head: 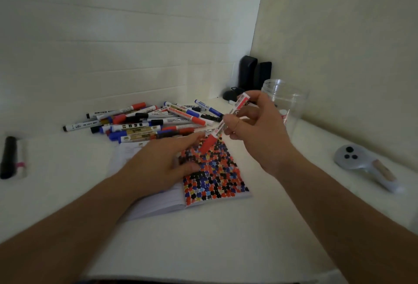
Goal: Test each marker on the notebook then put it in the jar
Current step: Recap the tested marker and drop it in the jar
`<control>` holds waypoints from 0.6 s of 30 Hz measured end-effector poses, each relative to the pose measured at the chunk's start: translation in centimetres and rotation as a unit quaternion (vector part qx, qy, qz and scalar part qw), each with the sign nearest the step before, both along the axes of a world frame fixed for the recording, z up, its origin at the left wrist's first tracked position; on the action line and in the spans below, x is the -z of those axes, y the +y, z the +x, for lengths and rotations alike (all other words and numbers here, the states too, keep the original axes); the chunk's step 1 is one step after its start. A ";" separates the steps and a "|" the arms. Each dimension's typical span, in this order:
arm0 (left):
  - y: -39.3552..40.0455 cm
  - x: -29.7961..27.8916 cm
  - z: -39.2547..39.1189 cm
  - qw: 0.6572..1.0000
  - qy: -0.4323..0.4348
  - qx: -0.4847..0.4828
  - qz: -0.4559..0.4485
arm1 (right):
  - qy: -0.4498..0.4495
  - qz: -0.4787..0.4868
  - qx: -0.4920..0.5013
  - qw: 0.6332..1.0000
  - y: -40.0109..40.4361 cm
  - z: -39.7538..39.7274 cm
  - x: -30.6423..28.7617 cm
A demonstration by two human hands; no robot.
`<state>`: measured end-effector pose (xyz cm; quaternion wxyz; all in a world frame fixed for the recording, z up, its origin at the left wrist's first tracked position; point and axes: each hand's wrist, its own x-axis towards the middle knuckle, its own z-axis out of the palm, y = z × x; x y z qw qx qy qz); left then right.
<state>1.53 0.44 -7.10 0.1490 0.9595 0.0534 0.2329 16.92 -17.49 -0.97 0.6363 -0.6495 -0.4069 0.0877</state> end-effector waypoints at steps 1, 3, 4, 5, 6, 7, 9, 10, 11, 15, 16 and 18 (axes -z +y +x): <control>0.1 0.2 0.0 1.000 0.015 0.004 -0.002 | -0.022 0.022 0.020 0.999 -0.6 -0.1 -1.1; 0.2 0.6 -0.1 1.000 0.021 0.008 0.003 | -0.080 0.065 0.062 0.993 -2.2 0.2 -3.5; 0.2 0.7 -0.1 1.000 0.015 0.017 0.018 | -0.106 0.085 0.086 0.987 -3.1 0.6 -4.8; 0.3 0.7 -0.1 0.999 0.010 0.030 0.032 | -0.129 0.100 0.111 0.980 -3.9 1.2 -6.1; 0.4 0.8 -0.1 0.998 0.006 0.043 0.036 | -0.150 0.109 0.140 0.973 -4.7 1.9 -7.2; 0.5 0.9 -0.1 0.998 0.007 0.050 0.033 | -0.169 0.112 0.169 0.964 -5.4 2.7 -8.2; 0.7 1.3 0.0 0.998 0.012 0.050 0.023 | -0.200 0.101 0.224 0.948 -6.4 4.4 -9.5; 0.9 1.5 0.1 0.999 0.015 0.048 0.021 | -0.212 0.086 0.247 0.941 -6.8 5.3 -9.7; 1.0 1.6 0.1 0.999 0.019 0.044 0.020 | -0.221 0.065 0.267 0.936 -7.0 6.0 -9.7; 1.2 1.8 0.1 0.999 0.014 0.042 0.008 | -0.286 -0.052 0.292 0.911 -7.2 8.1 -7.9; 1.2 1.9 0.1 0.999 0.012 0.042 0.004 | -0.312 -0.093 0.283 0.902 -7.2 8.3 -7.4; 1.3 2.0 0.1 0.999 0.011 0.042 -0.001 | -0.340 -0.172 0.253 0.889 -7.1 8.5 -6.5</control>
